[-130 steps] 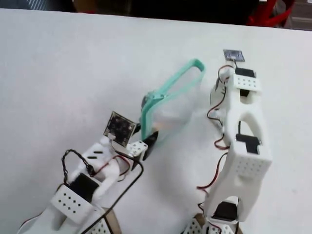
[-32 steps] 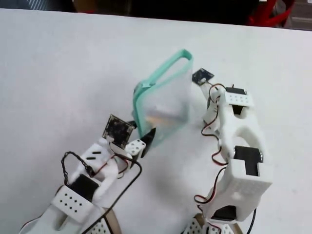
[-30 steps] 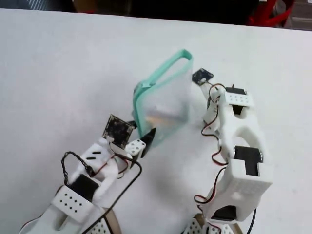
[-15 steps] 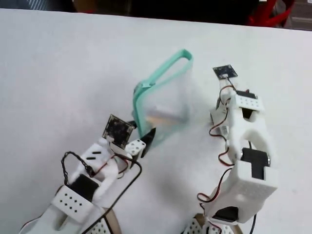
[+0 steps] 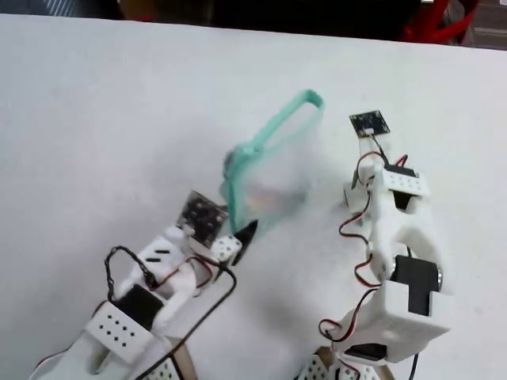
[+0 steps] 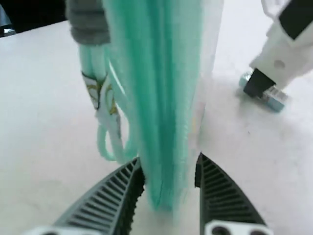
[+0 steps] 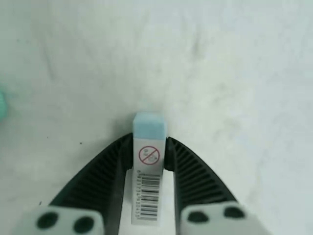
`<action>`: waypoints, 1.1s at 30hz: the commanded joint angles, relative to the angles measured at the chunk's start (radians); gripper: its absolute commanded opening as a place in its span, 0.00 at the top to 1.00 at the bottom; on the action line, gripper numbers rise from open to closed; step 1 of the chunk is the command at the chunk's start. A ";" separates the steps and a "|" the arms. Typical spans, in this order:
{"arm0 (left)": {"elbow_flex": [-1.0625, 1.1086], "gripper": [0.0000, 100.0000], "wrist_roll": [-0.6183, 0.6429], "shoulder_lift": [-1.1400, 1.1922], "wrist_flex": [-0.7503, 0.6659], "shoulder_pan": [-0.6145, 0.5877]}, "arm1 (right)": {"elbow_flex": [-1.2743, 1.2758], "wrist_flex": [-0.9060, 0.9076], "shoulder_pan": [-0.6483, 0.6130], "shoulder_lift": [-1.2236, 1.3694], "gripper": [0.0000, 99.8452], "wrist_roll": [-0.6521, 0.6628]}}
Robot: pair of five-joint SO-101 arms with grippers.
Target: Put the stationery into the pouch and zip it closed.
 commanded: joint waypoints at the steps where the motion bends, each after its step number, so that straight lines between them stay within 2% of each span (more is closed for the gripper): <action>1: -0.005 0.82 -0.021 -0.005 0.046 0.030 | -0.005 -0.012 0.010 -0.045 0.98 -0.003; 5: -0.011 0.84 -0.020 -0.005 0.051 0.028 | -0.005 -0.012 0.012 -0.045 0.98 -0.003; 9: -0.015 0.98 -0.026 -0.007 0.043 0.028 | -0.005 -0.012 0.012 -0.045 0.98 -0.003; 10: -0.021 0.98 -0.026 -0.007 0.043 0.028 | -0.005 -0.012 0.012 -0.045 0.98 -0.003; 13: -0.028 0.96 -0.020 -0.007 0.044 0.027 | -0.005 -0.013 0.012 -0.045 0.98 -0.003; 33: -0.023 0.98 -0.018 -0.007 -0.032 0.028 | -0.003 -0.016 0.012 -0.045 0.98 -0.003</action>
